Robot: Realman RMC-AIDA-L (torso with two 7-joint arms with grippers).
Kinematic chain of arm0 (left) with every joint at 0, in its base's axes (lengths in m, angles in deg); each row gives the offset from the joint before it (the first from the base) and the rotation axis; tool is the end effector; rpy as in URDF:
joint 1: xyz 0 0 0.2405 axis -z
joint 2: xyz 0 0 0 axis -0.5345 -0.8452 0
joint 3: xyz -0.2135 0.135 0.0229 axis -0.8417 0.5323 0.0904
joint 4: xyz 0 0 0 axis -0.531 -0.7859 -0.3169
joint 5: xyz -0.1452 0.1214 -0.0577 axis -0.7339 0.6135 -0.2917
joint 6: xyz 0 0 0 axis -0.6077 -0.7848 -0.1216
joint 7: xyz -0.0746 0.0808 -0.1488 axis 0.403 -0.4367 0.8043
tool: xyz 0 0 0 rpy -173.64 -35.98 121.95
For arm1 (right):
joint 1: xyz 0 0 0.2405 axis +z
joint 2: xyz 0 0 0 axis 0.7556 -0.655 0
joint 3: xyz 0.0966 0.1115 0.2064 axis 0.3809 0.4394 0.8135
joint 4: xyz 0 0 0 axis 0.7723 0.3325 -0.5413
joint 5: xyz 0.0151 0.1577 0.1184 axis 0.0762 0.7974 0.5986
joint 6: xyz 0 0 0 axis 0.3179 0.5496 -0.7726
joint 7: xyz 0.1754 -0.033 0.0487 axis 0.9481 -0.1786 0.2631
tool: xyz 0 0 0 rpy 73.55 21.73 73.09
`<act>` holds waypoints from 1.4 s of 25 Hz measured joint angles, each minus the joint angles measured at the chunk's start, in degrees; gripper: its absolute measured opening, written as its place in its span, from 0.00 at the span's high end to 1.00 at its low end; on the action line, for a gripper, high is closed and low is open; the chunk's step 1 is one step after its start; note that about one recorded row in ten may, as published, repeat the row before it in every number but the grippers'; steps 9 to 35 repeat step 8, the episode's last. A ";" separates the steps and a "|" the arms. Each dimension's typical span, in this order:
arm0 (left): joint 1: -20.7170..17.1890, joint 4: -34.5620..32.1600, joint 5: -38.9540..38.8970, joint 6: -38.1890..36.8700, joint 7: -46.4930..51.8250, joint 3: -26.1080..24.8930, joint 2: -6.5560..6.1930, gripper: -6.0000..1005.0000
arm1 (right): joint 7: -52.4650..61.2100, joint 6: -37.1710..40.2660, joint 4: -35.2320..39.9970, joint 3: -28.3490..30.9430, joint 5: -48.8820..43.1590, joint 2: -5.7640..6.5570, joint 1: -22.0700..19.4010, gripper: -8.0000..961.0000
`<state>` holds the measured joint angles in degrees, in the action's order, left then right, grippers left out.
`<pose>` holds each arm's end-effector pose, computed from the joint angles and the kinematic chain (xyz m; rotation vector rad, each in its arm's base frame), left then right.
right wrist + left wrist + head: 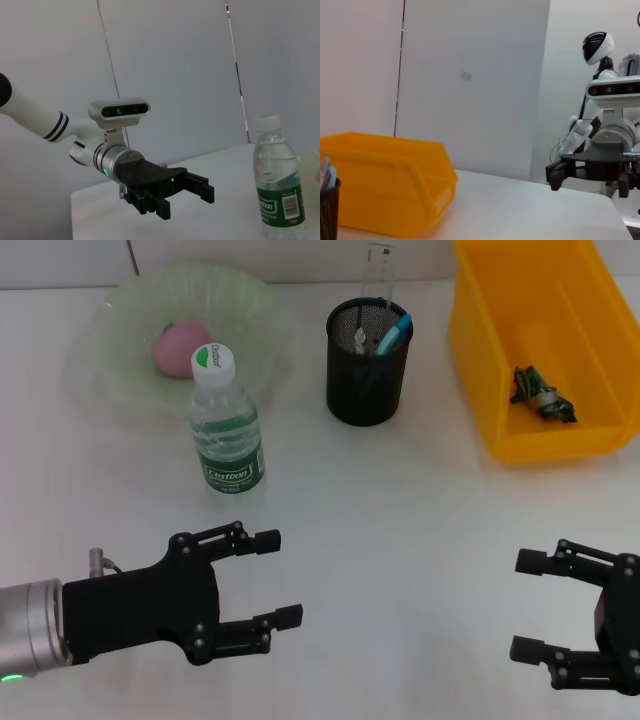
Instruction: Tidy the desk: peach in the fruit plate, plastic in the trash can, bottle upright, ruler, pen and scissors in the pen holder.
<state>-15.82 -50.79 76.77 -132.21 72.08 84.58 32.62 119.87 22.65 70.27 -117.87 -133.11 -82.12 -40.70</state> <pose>-0.2487 0.2344 -0.0678 -2.7927 -0.2982 -0.9681 0.2717 0.2049 -0.0156 -2.7494 0.3978 0.9607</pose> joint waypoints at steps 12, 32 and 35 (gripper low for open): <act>-0.03 -0.70 0.40 -0.14 0.40 0.18 0.24 0.22 | -0.14 -1.84 0.41 0.16 -0.50 -0.94 0.72 0.12; -0.03 -0.70 0.40 -0.14 0.40 0.18 0.24 0.22 | -0.14 -1.84 0.41 0.16 -0.50 -0.94 0.72 0.12; -0.03 -0.70 0.40 -0.14 0.40 0.18 0.24 0.22 | -0.14 -1.84 0.41 0.16 -0.50 -0.94 0.72 0.12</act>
